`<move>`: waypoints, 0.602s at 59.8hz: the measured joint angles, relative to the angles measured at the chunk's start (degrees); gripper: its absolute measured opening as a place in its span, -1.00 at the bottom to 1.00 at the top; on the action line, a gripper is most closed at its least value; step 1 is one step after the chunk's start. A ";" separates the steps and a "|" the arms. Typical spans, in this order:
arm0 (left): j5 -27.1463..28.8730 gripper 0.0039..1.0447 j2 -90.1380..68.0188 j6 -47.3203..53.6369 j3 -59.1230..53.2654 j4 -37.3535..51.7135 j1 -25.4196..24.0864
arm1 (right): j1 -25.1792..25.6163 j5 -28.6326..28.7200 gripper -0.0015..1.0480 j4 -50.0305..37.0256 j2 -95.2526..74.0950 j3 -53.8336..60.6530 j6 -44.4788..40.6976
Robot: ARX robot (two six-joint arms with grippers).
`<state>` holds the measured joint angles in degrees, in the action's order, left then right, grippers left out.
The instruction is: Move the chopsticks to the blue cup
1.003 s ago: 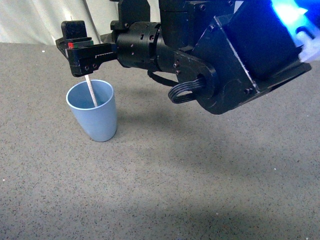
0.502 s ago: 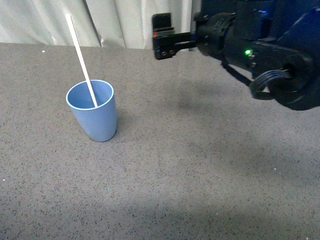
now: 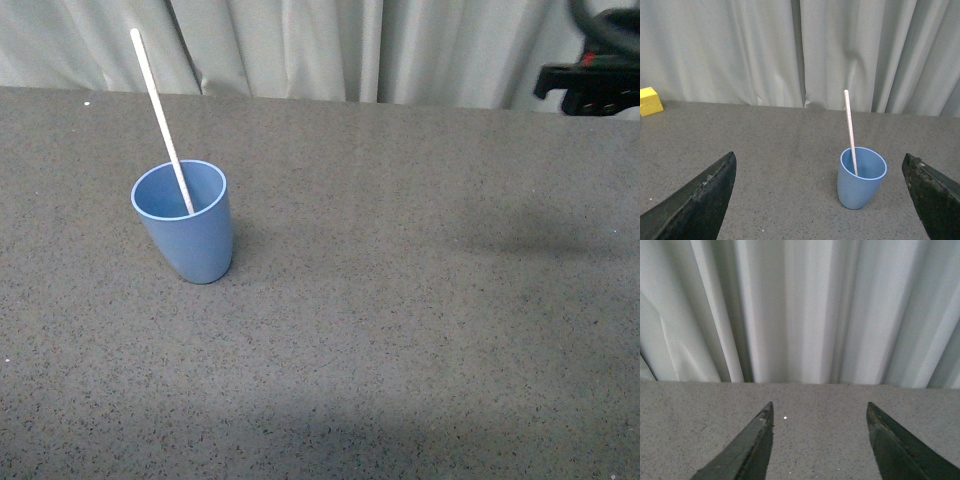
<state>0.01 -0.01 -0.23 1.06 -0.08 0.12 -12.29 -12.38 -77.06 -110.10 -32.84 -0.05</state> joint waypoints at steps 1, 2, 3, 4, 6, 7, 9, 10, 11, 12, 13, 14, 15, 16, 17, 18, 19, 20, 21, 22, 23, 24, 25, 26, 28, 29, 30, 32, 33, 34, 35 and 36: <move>-0.02 0.88 0.00 -0.02 0.00 0.00 0.00 | 0.33 0.39 -0.12 -0.24 1.29 1.20 0.02; -0.02 0.88 0.00 -0.02 0.00 0.00 0.00 | 0.48 0.57 -0.15 -0.35 1.90 1.77 0.00; 0.00 0.88 0.00 -0.02 0.00 0.00 0.00 | 0.79 0.96 -0.22 -0.48 3.10 2.97 0.00; -0.02 0.88 0.00 0.00 0.00 0.00 0.00 | 0.94 1.01 -0.25 -0.50 3.67 3.56 0.00; 0.00 0.88 0.00 -0.02 0.00 0.00 0.00 | 1.53 1.79 -0.39 -0.55 5.70 5.99 0.00; 0.00 0.88 0.00 0.00 0.00 0.00 0.00 | 1.68 1.97 -0.42 -0.55 6.21 6.58 0.00; 0.00 0.88 0.00 0.00 0.00 0.00 0.00 | 2.12 2.38 -0.52 -0.55 7.58 8.33 0.00; 0.00 0.88 0.00 -0.02 0.00 0.00 0.00 | 2.40 2.69 -0.59 -0.50 8.48 9.46 0.00; 0.02 0.88 0.00 -0.02 0.00 0.00 0.00 | 2.69 2.99 -0.66 -0.44 9.42 10.51 0.00; 0.02 0.88 0.00 -0.02 0.00 0.00 0.00 | 2.82 3.13 -0.69 -0.42 9.90 11.02 0.00; 0.02 0.88 0.00 -0.02 0.00 0.00 0.00 | 3.06 3.43 -0.76 -0.31 10.86 12.02 0.00; 0.02 0.88 0.00 -0.02 0.00 0.00 0.00 | 3.17 3.56 -0.80 -0.24 11.39 12.46 0.00; 0.02 0.88 0.00 -0.02 0.00 0.00 0.00 | 3.52 4.00 -0.90 0.04 12.98 13.84 0.00; 0.02 0.88 0.00 -0.02 0.00 0.00 0.00 | 3.65 4.17 -0.93 0.13 13.51 14.25 0.00; 0.02 0.88 0.00 0.00 0.00 0.00 0.00 | 3.89 4.48 -0.99 0.35 14.58 15.04 -0.13; 0.00 0.88 0.00 -0.02 0.00 0.00 0.00 | 4.02 4.59 -0.98 0.46 15.12 15.47 -0.24; 0.00 0.88 0.00 -0.02 0.00 0.00 0.00 | 4.28 4.72 -0.98 0.70 16.24 16.26 -0.09; 0.00 0.88 0.00 -0.02 0.00 0.00 0.00 | 4.57 4.96 -0.98 0.96 17.29 16.98 -0.17; 0.00 0.88 0.00 -0.02 0.00 0.00 0.00 | 4.83 5.16 -0.98 1.25 18.32 17.73 -0.15; 0.00 0.88 0.00 0.00 0.00 0.00 0.00 | 5.09 5.31 -0.98 1.60 19.34 18.43 -0.15; 0.00 0.88 0.00 0.00 0.00 0.00 0.00 | 5.22 5.42 -0.98 1.77 19.82 18.78 -0.15; 0.00 0.88 0.00 -0.02 0.00 0.00 0.00 | 5.49 5.57 -0.98 2.12 20.83 19.45 -0.15; 0.00 0.88 0.00 -0.02 0.00 0.00 0.00 | 5.73 5.73 -0.98 2.54 21.81 20.13 -0.15; 0.00 0.88 0.00 -0.02 0.00 0.00 0.00 | 5.84 5.81 -0.98 2.73 22.29 20.44 -0.15; 0.00 0.88 0.00 -0.02 0.00 0.00 0.00 | 6.32 6.27 -0.98 3.85 24.83 21.97 -0.15; 0.00 0.88 0.00 -0.02 0.00 0.00 0.00 | 6.47 6.56 -0.98 4.31 25.83 22.53 -0.15; 0.00 0.88 0.00 -0.02 0.00 0.00 0.00 | 6.73 6.91 -0.98 5.07 27.41 23.34 -0.15; 0.00 0.88 0.00 0.00 0.00 0.00 0.00 | 7.02 7.37 -0.98 6.21 29.51 24.35 -0.15; 0.00 0.88 0.00 -0.02 0.00 0.00 0.00 | 7.10 7.48 -0.98 6.49 30.03 24.61 -0.15; 0.00 0.88 0.00 -0.02 0.00 0.00 0.00 | 7.26 7.61 -0.98 7.10 31.08 25.05 -0.15; 0.00 0.88 0.00 -0.02 0.00 0.00 0.00 | 7.34 7.69 -0.98 7.41 31.63 25.27 -0.15; 0.00 0.88 0.00 0.00 0.00 0.00 0.00 | 7.50 7.85 -0.98 8.04 32.70 25.73 -0.15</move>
<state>0.01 -0.01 -0.23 1.06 -0.08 0.12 -4.80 -4.54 -69.01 -77.41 -7.11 -0.21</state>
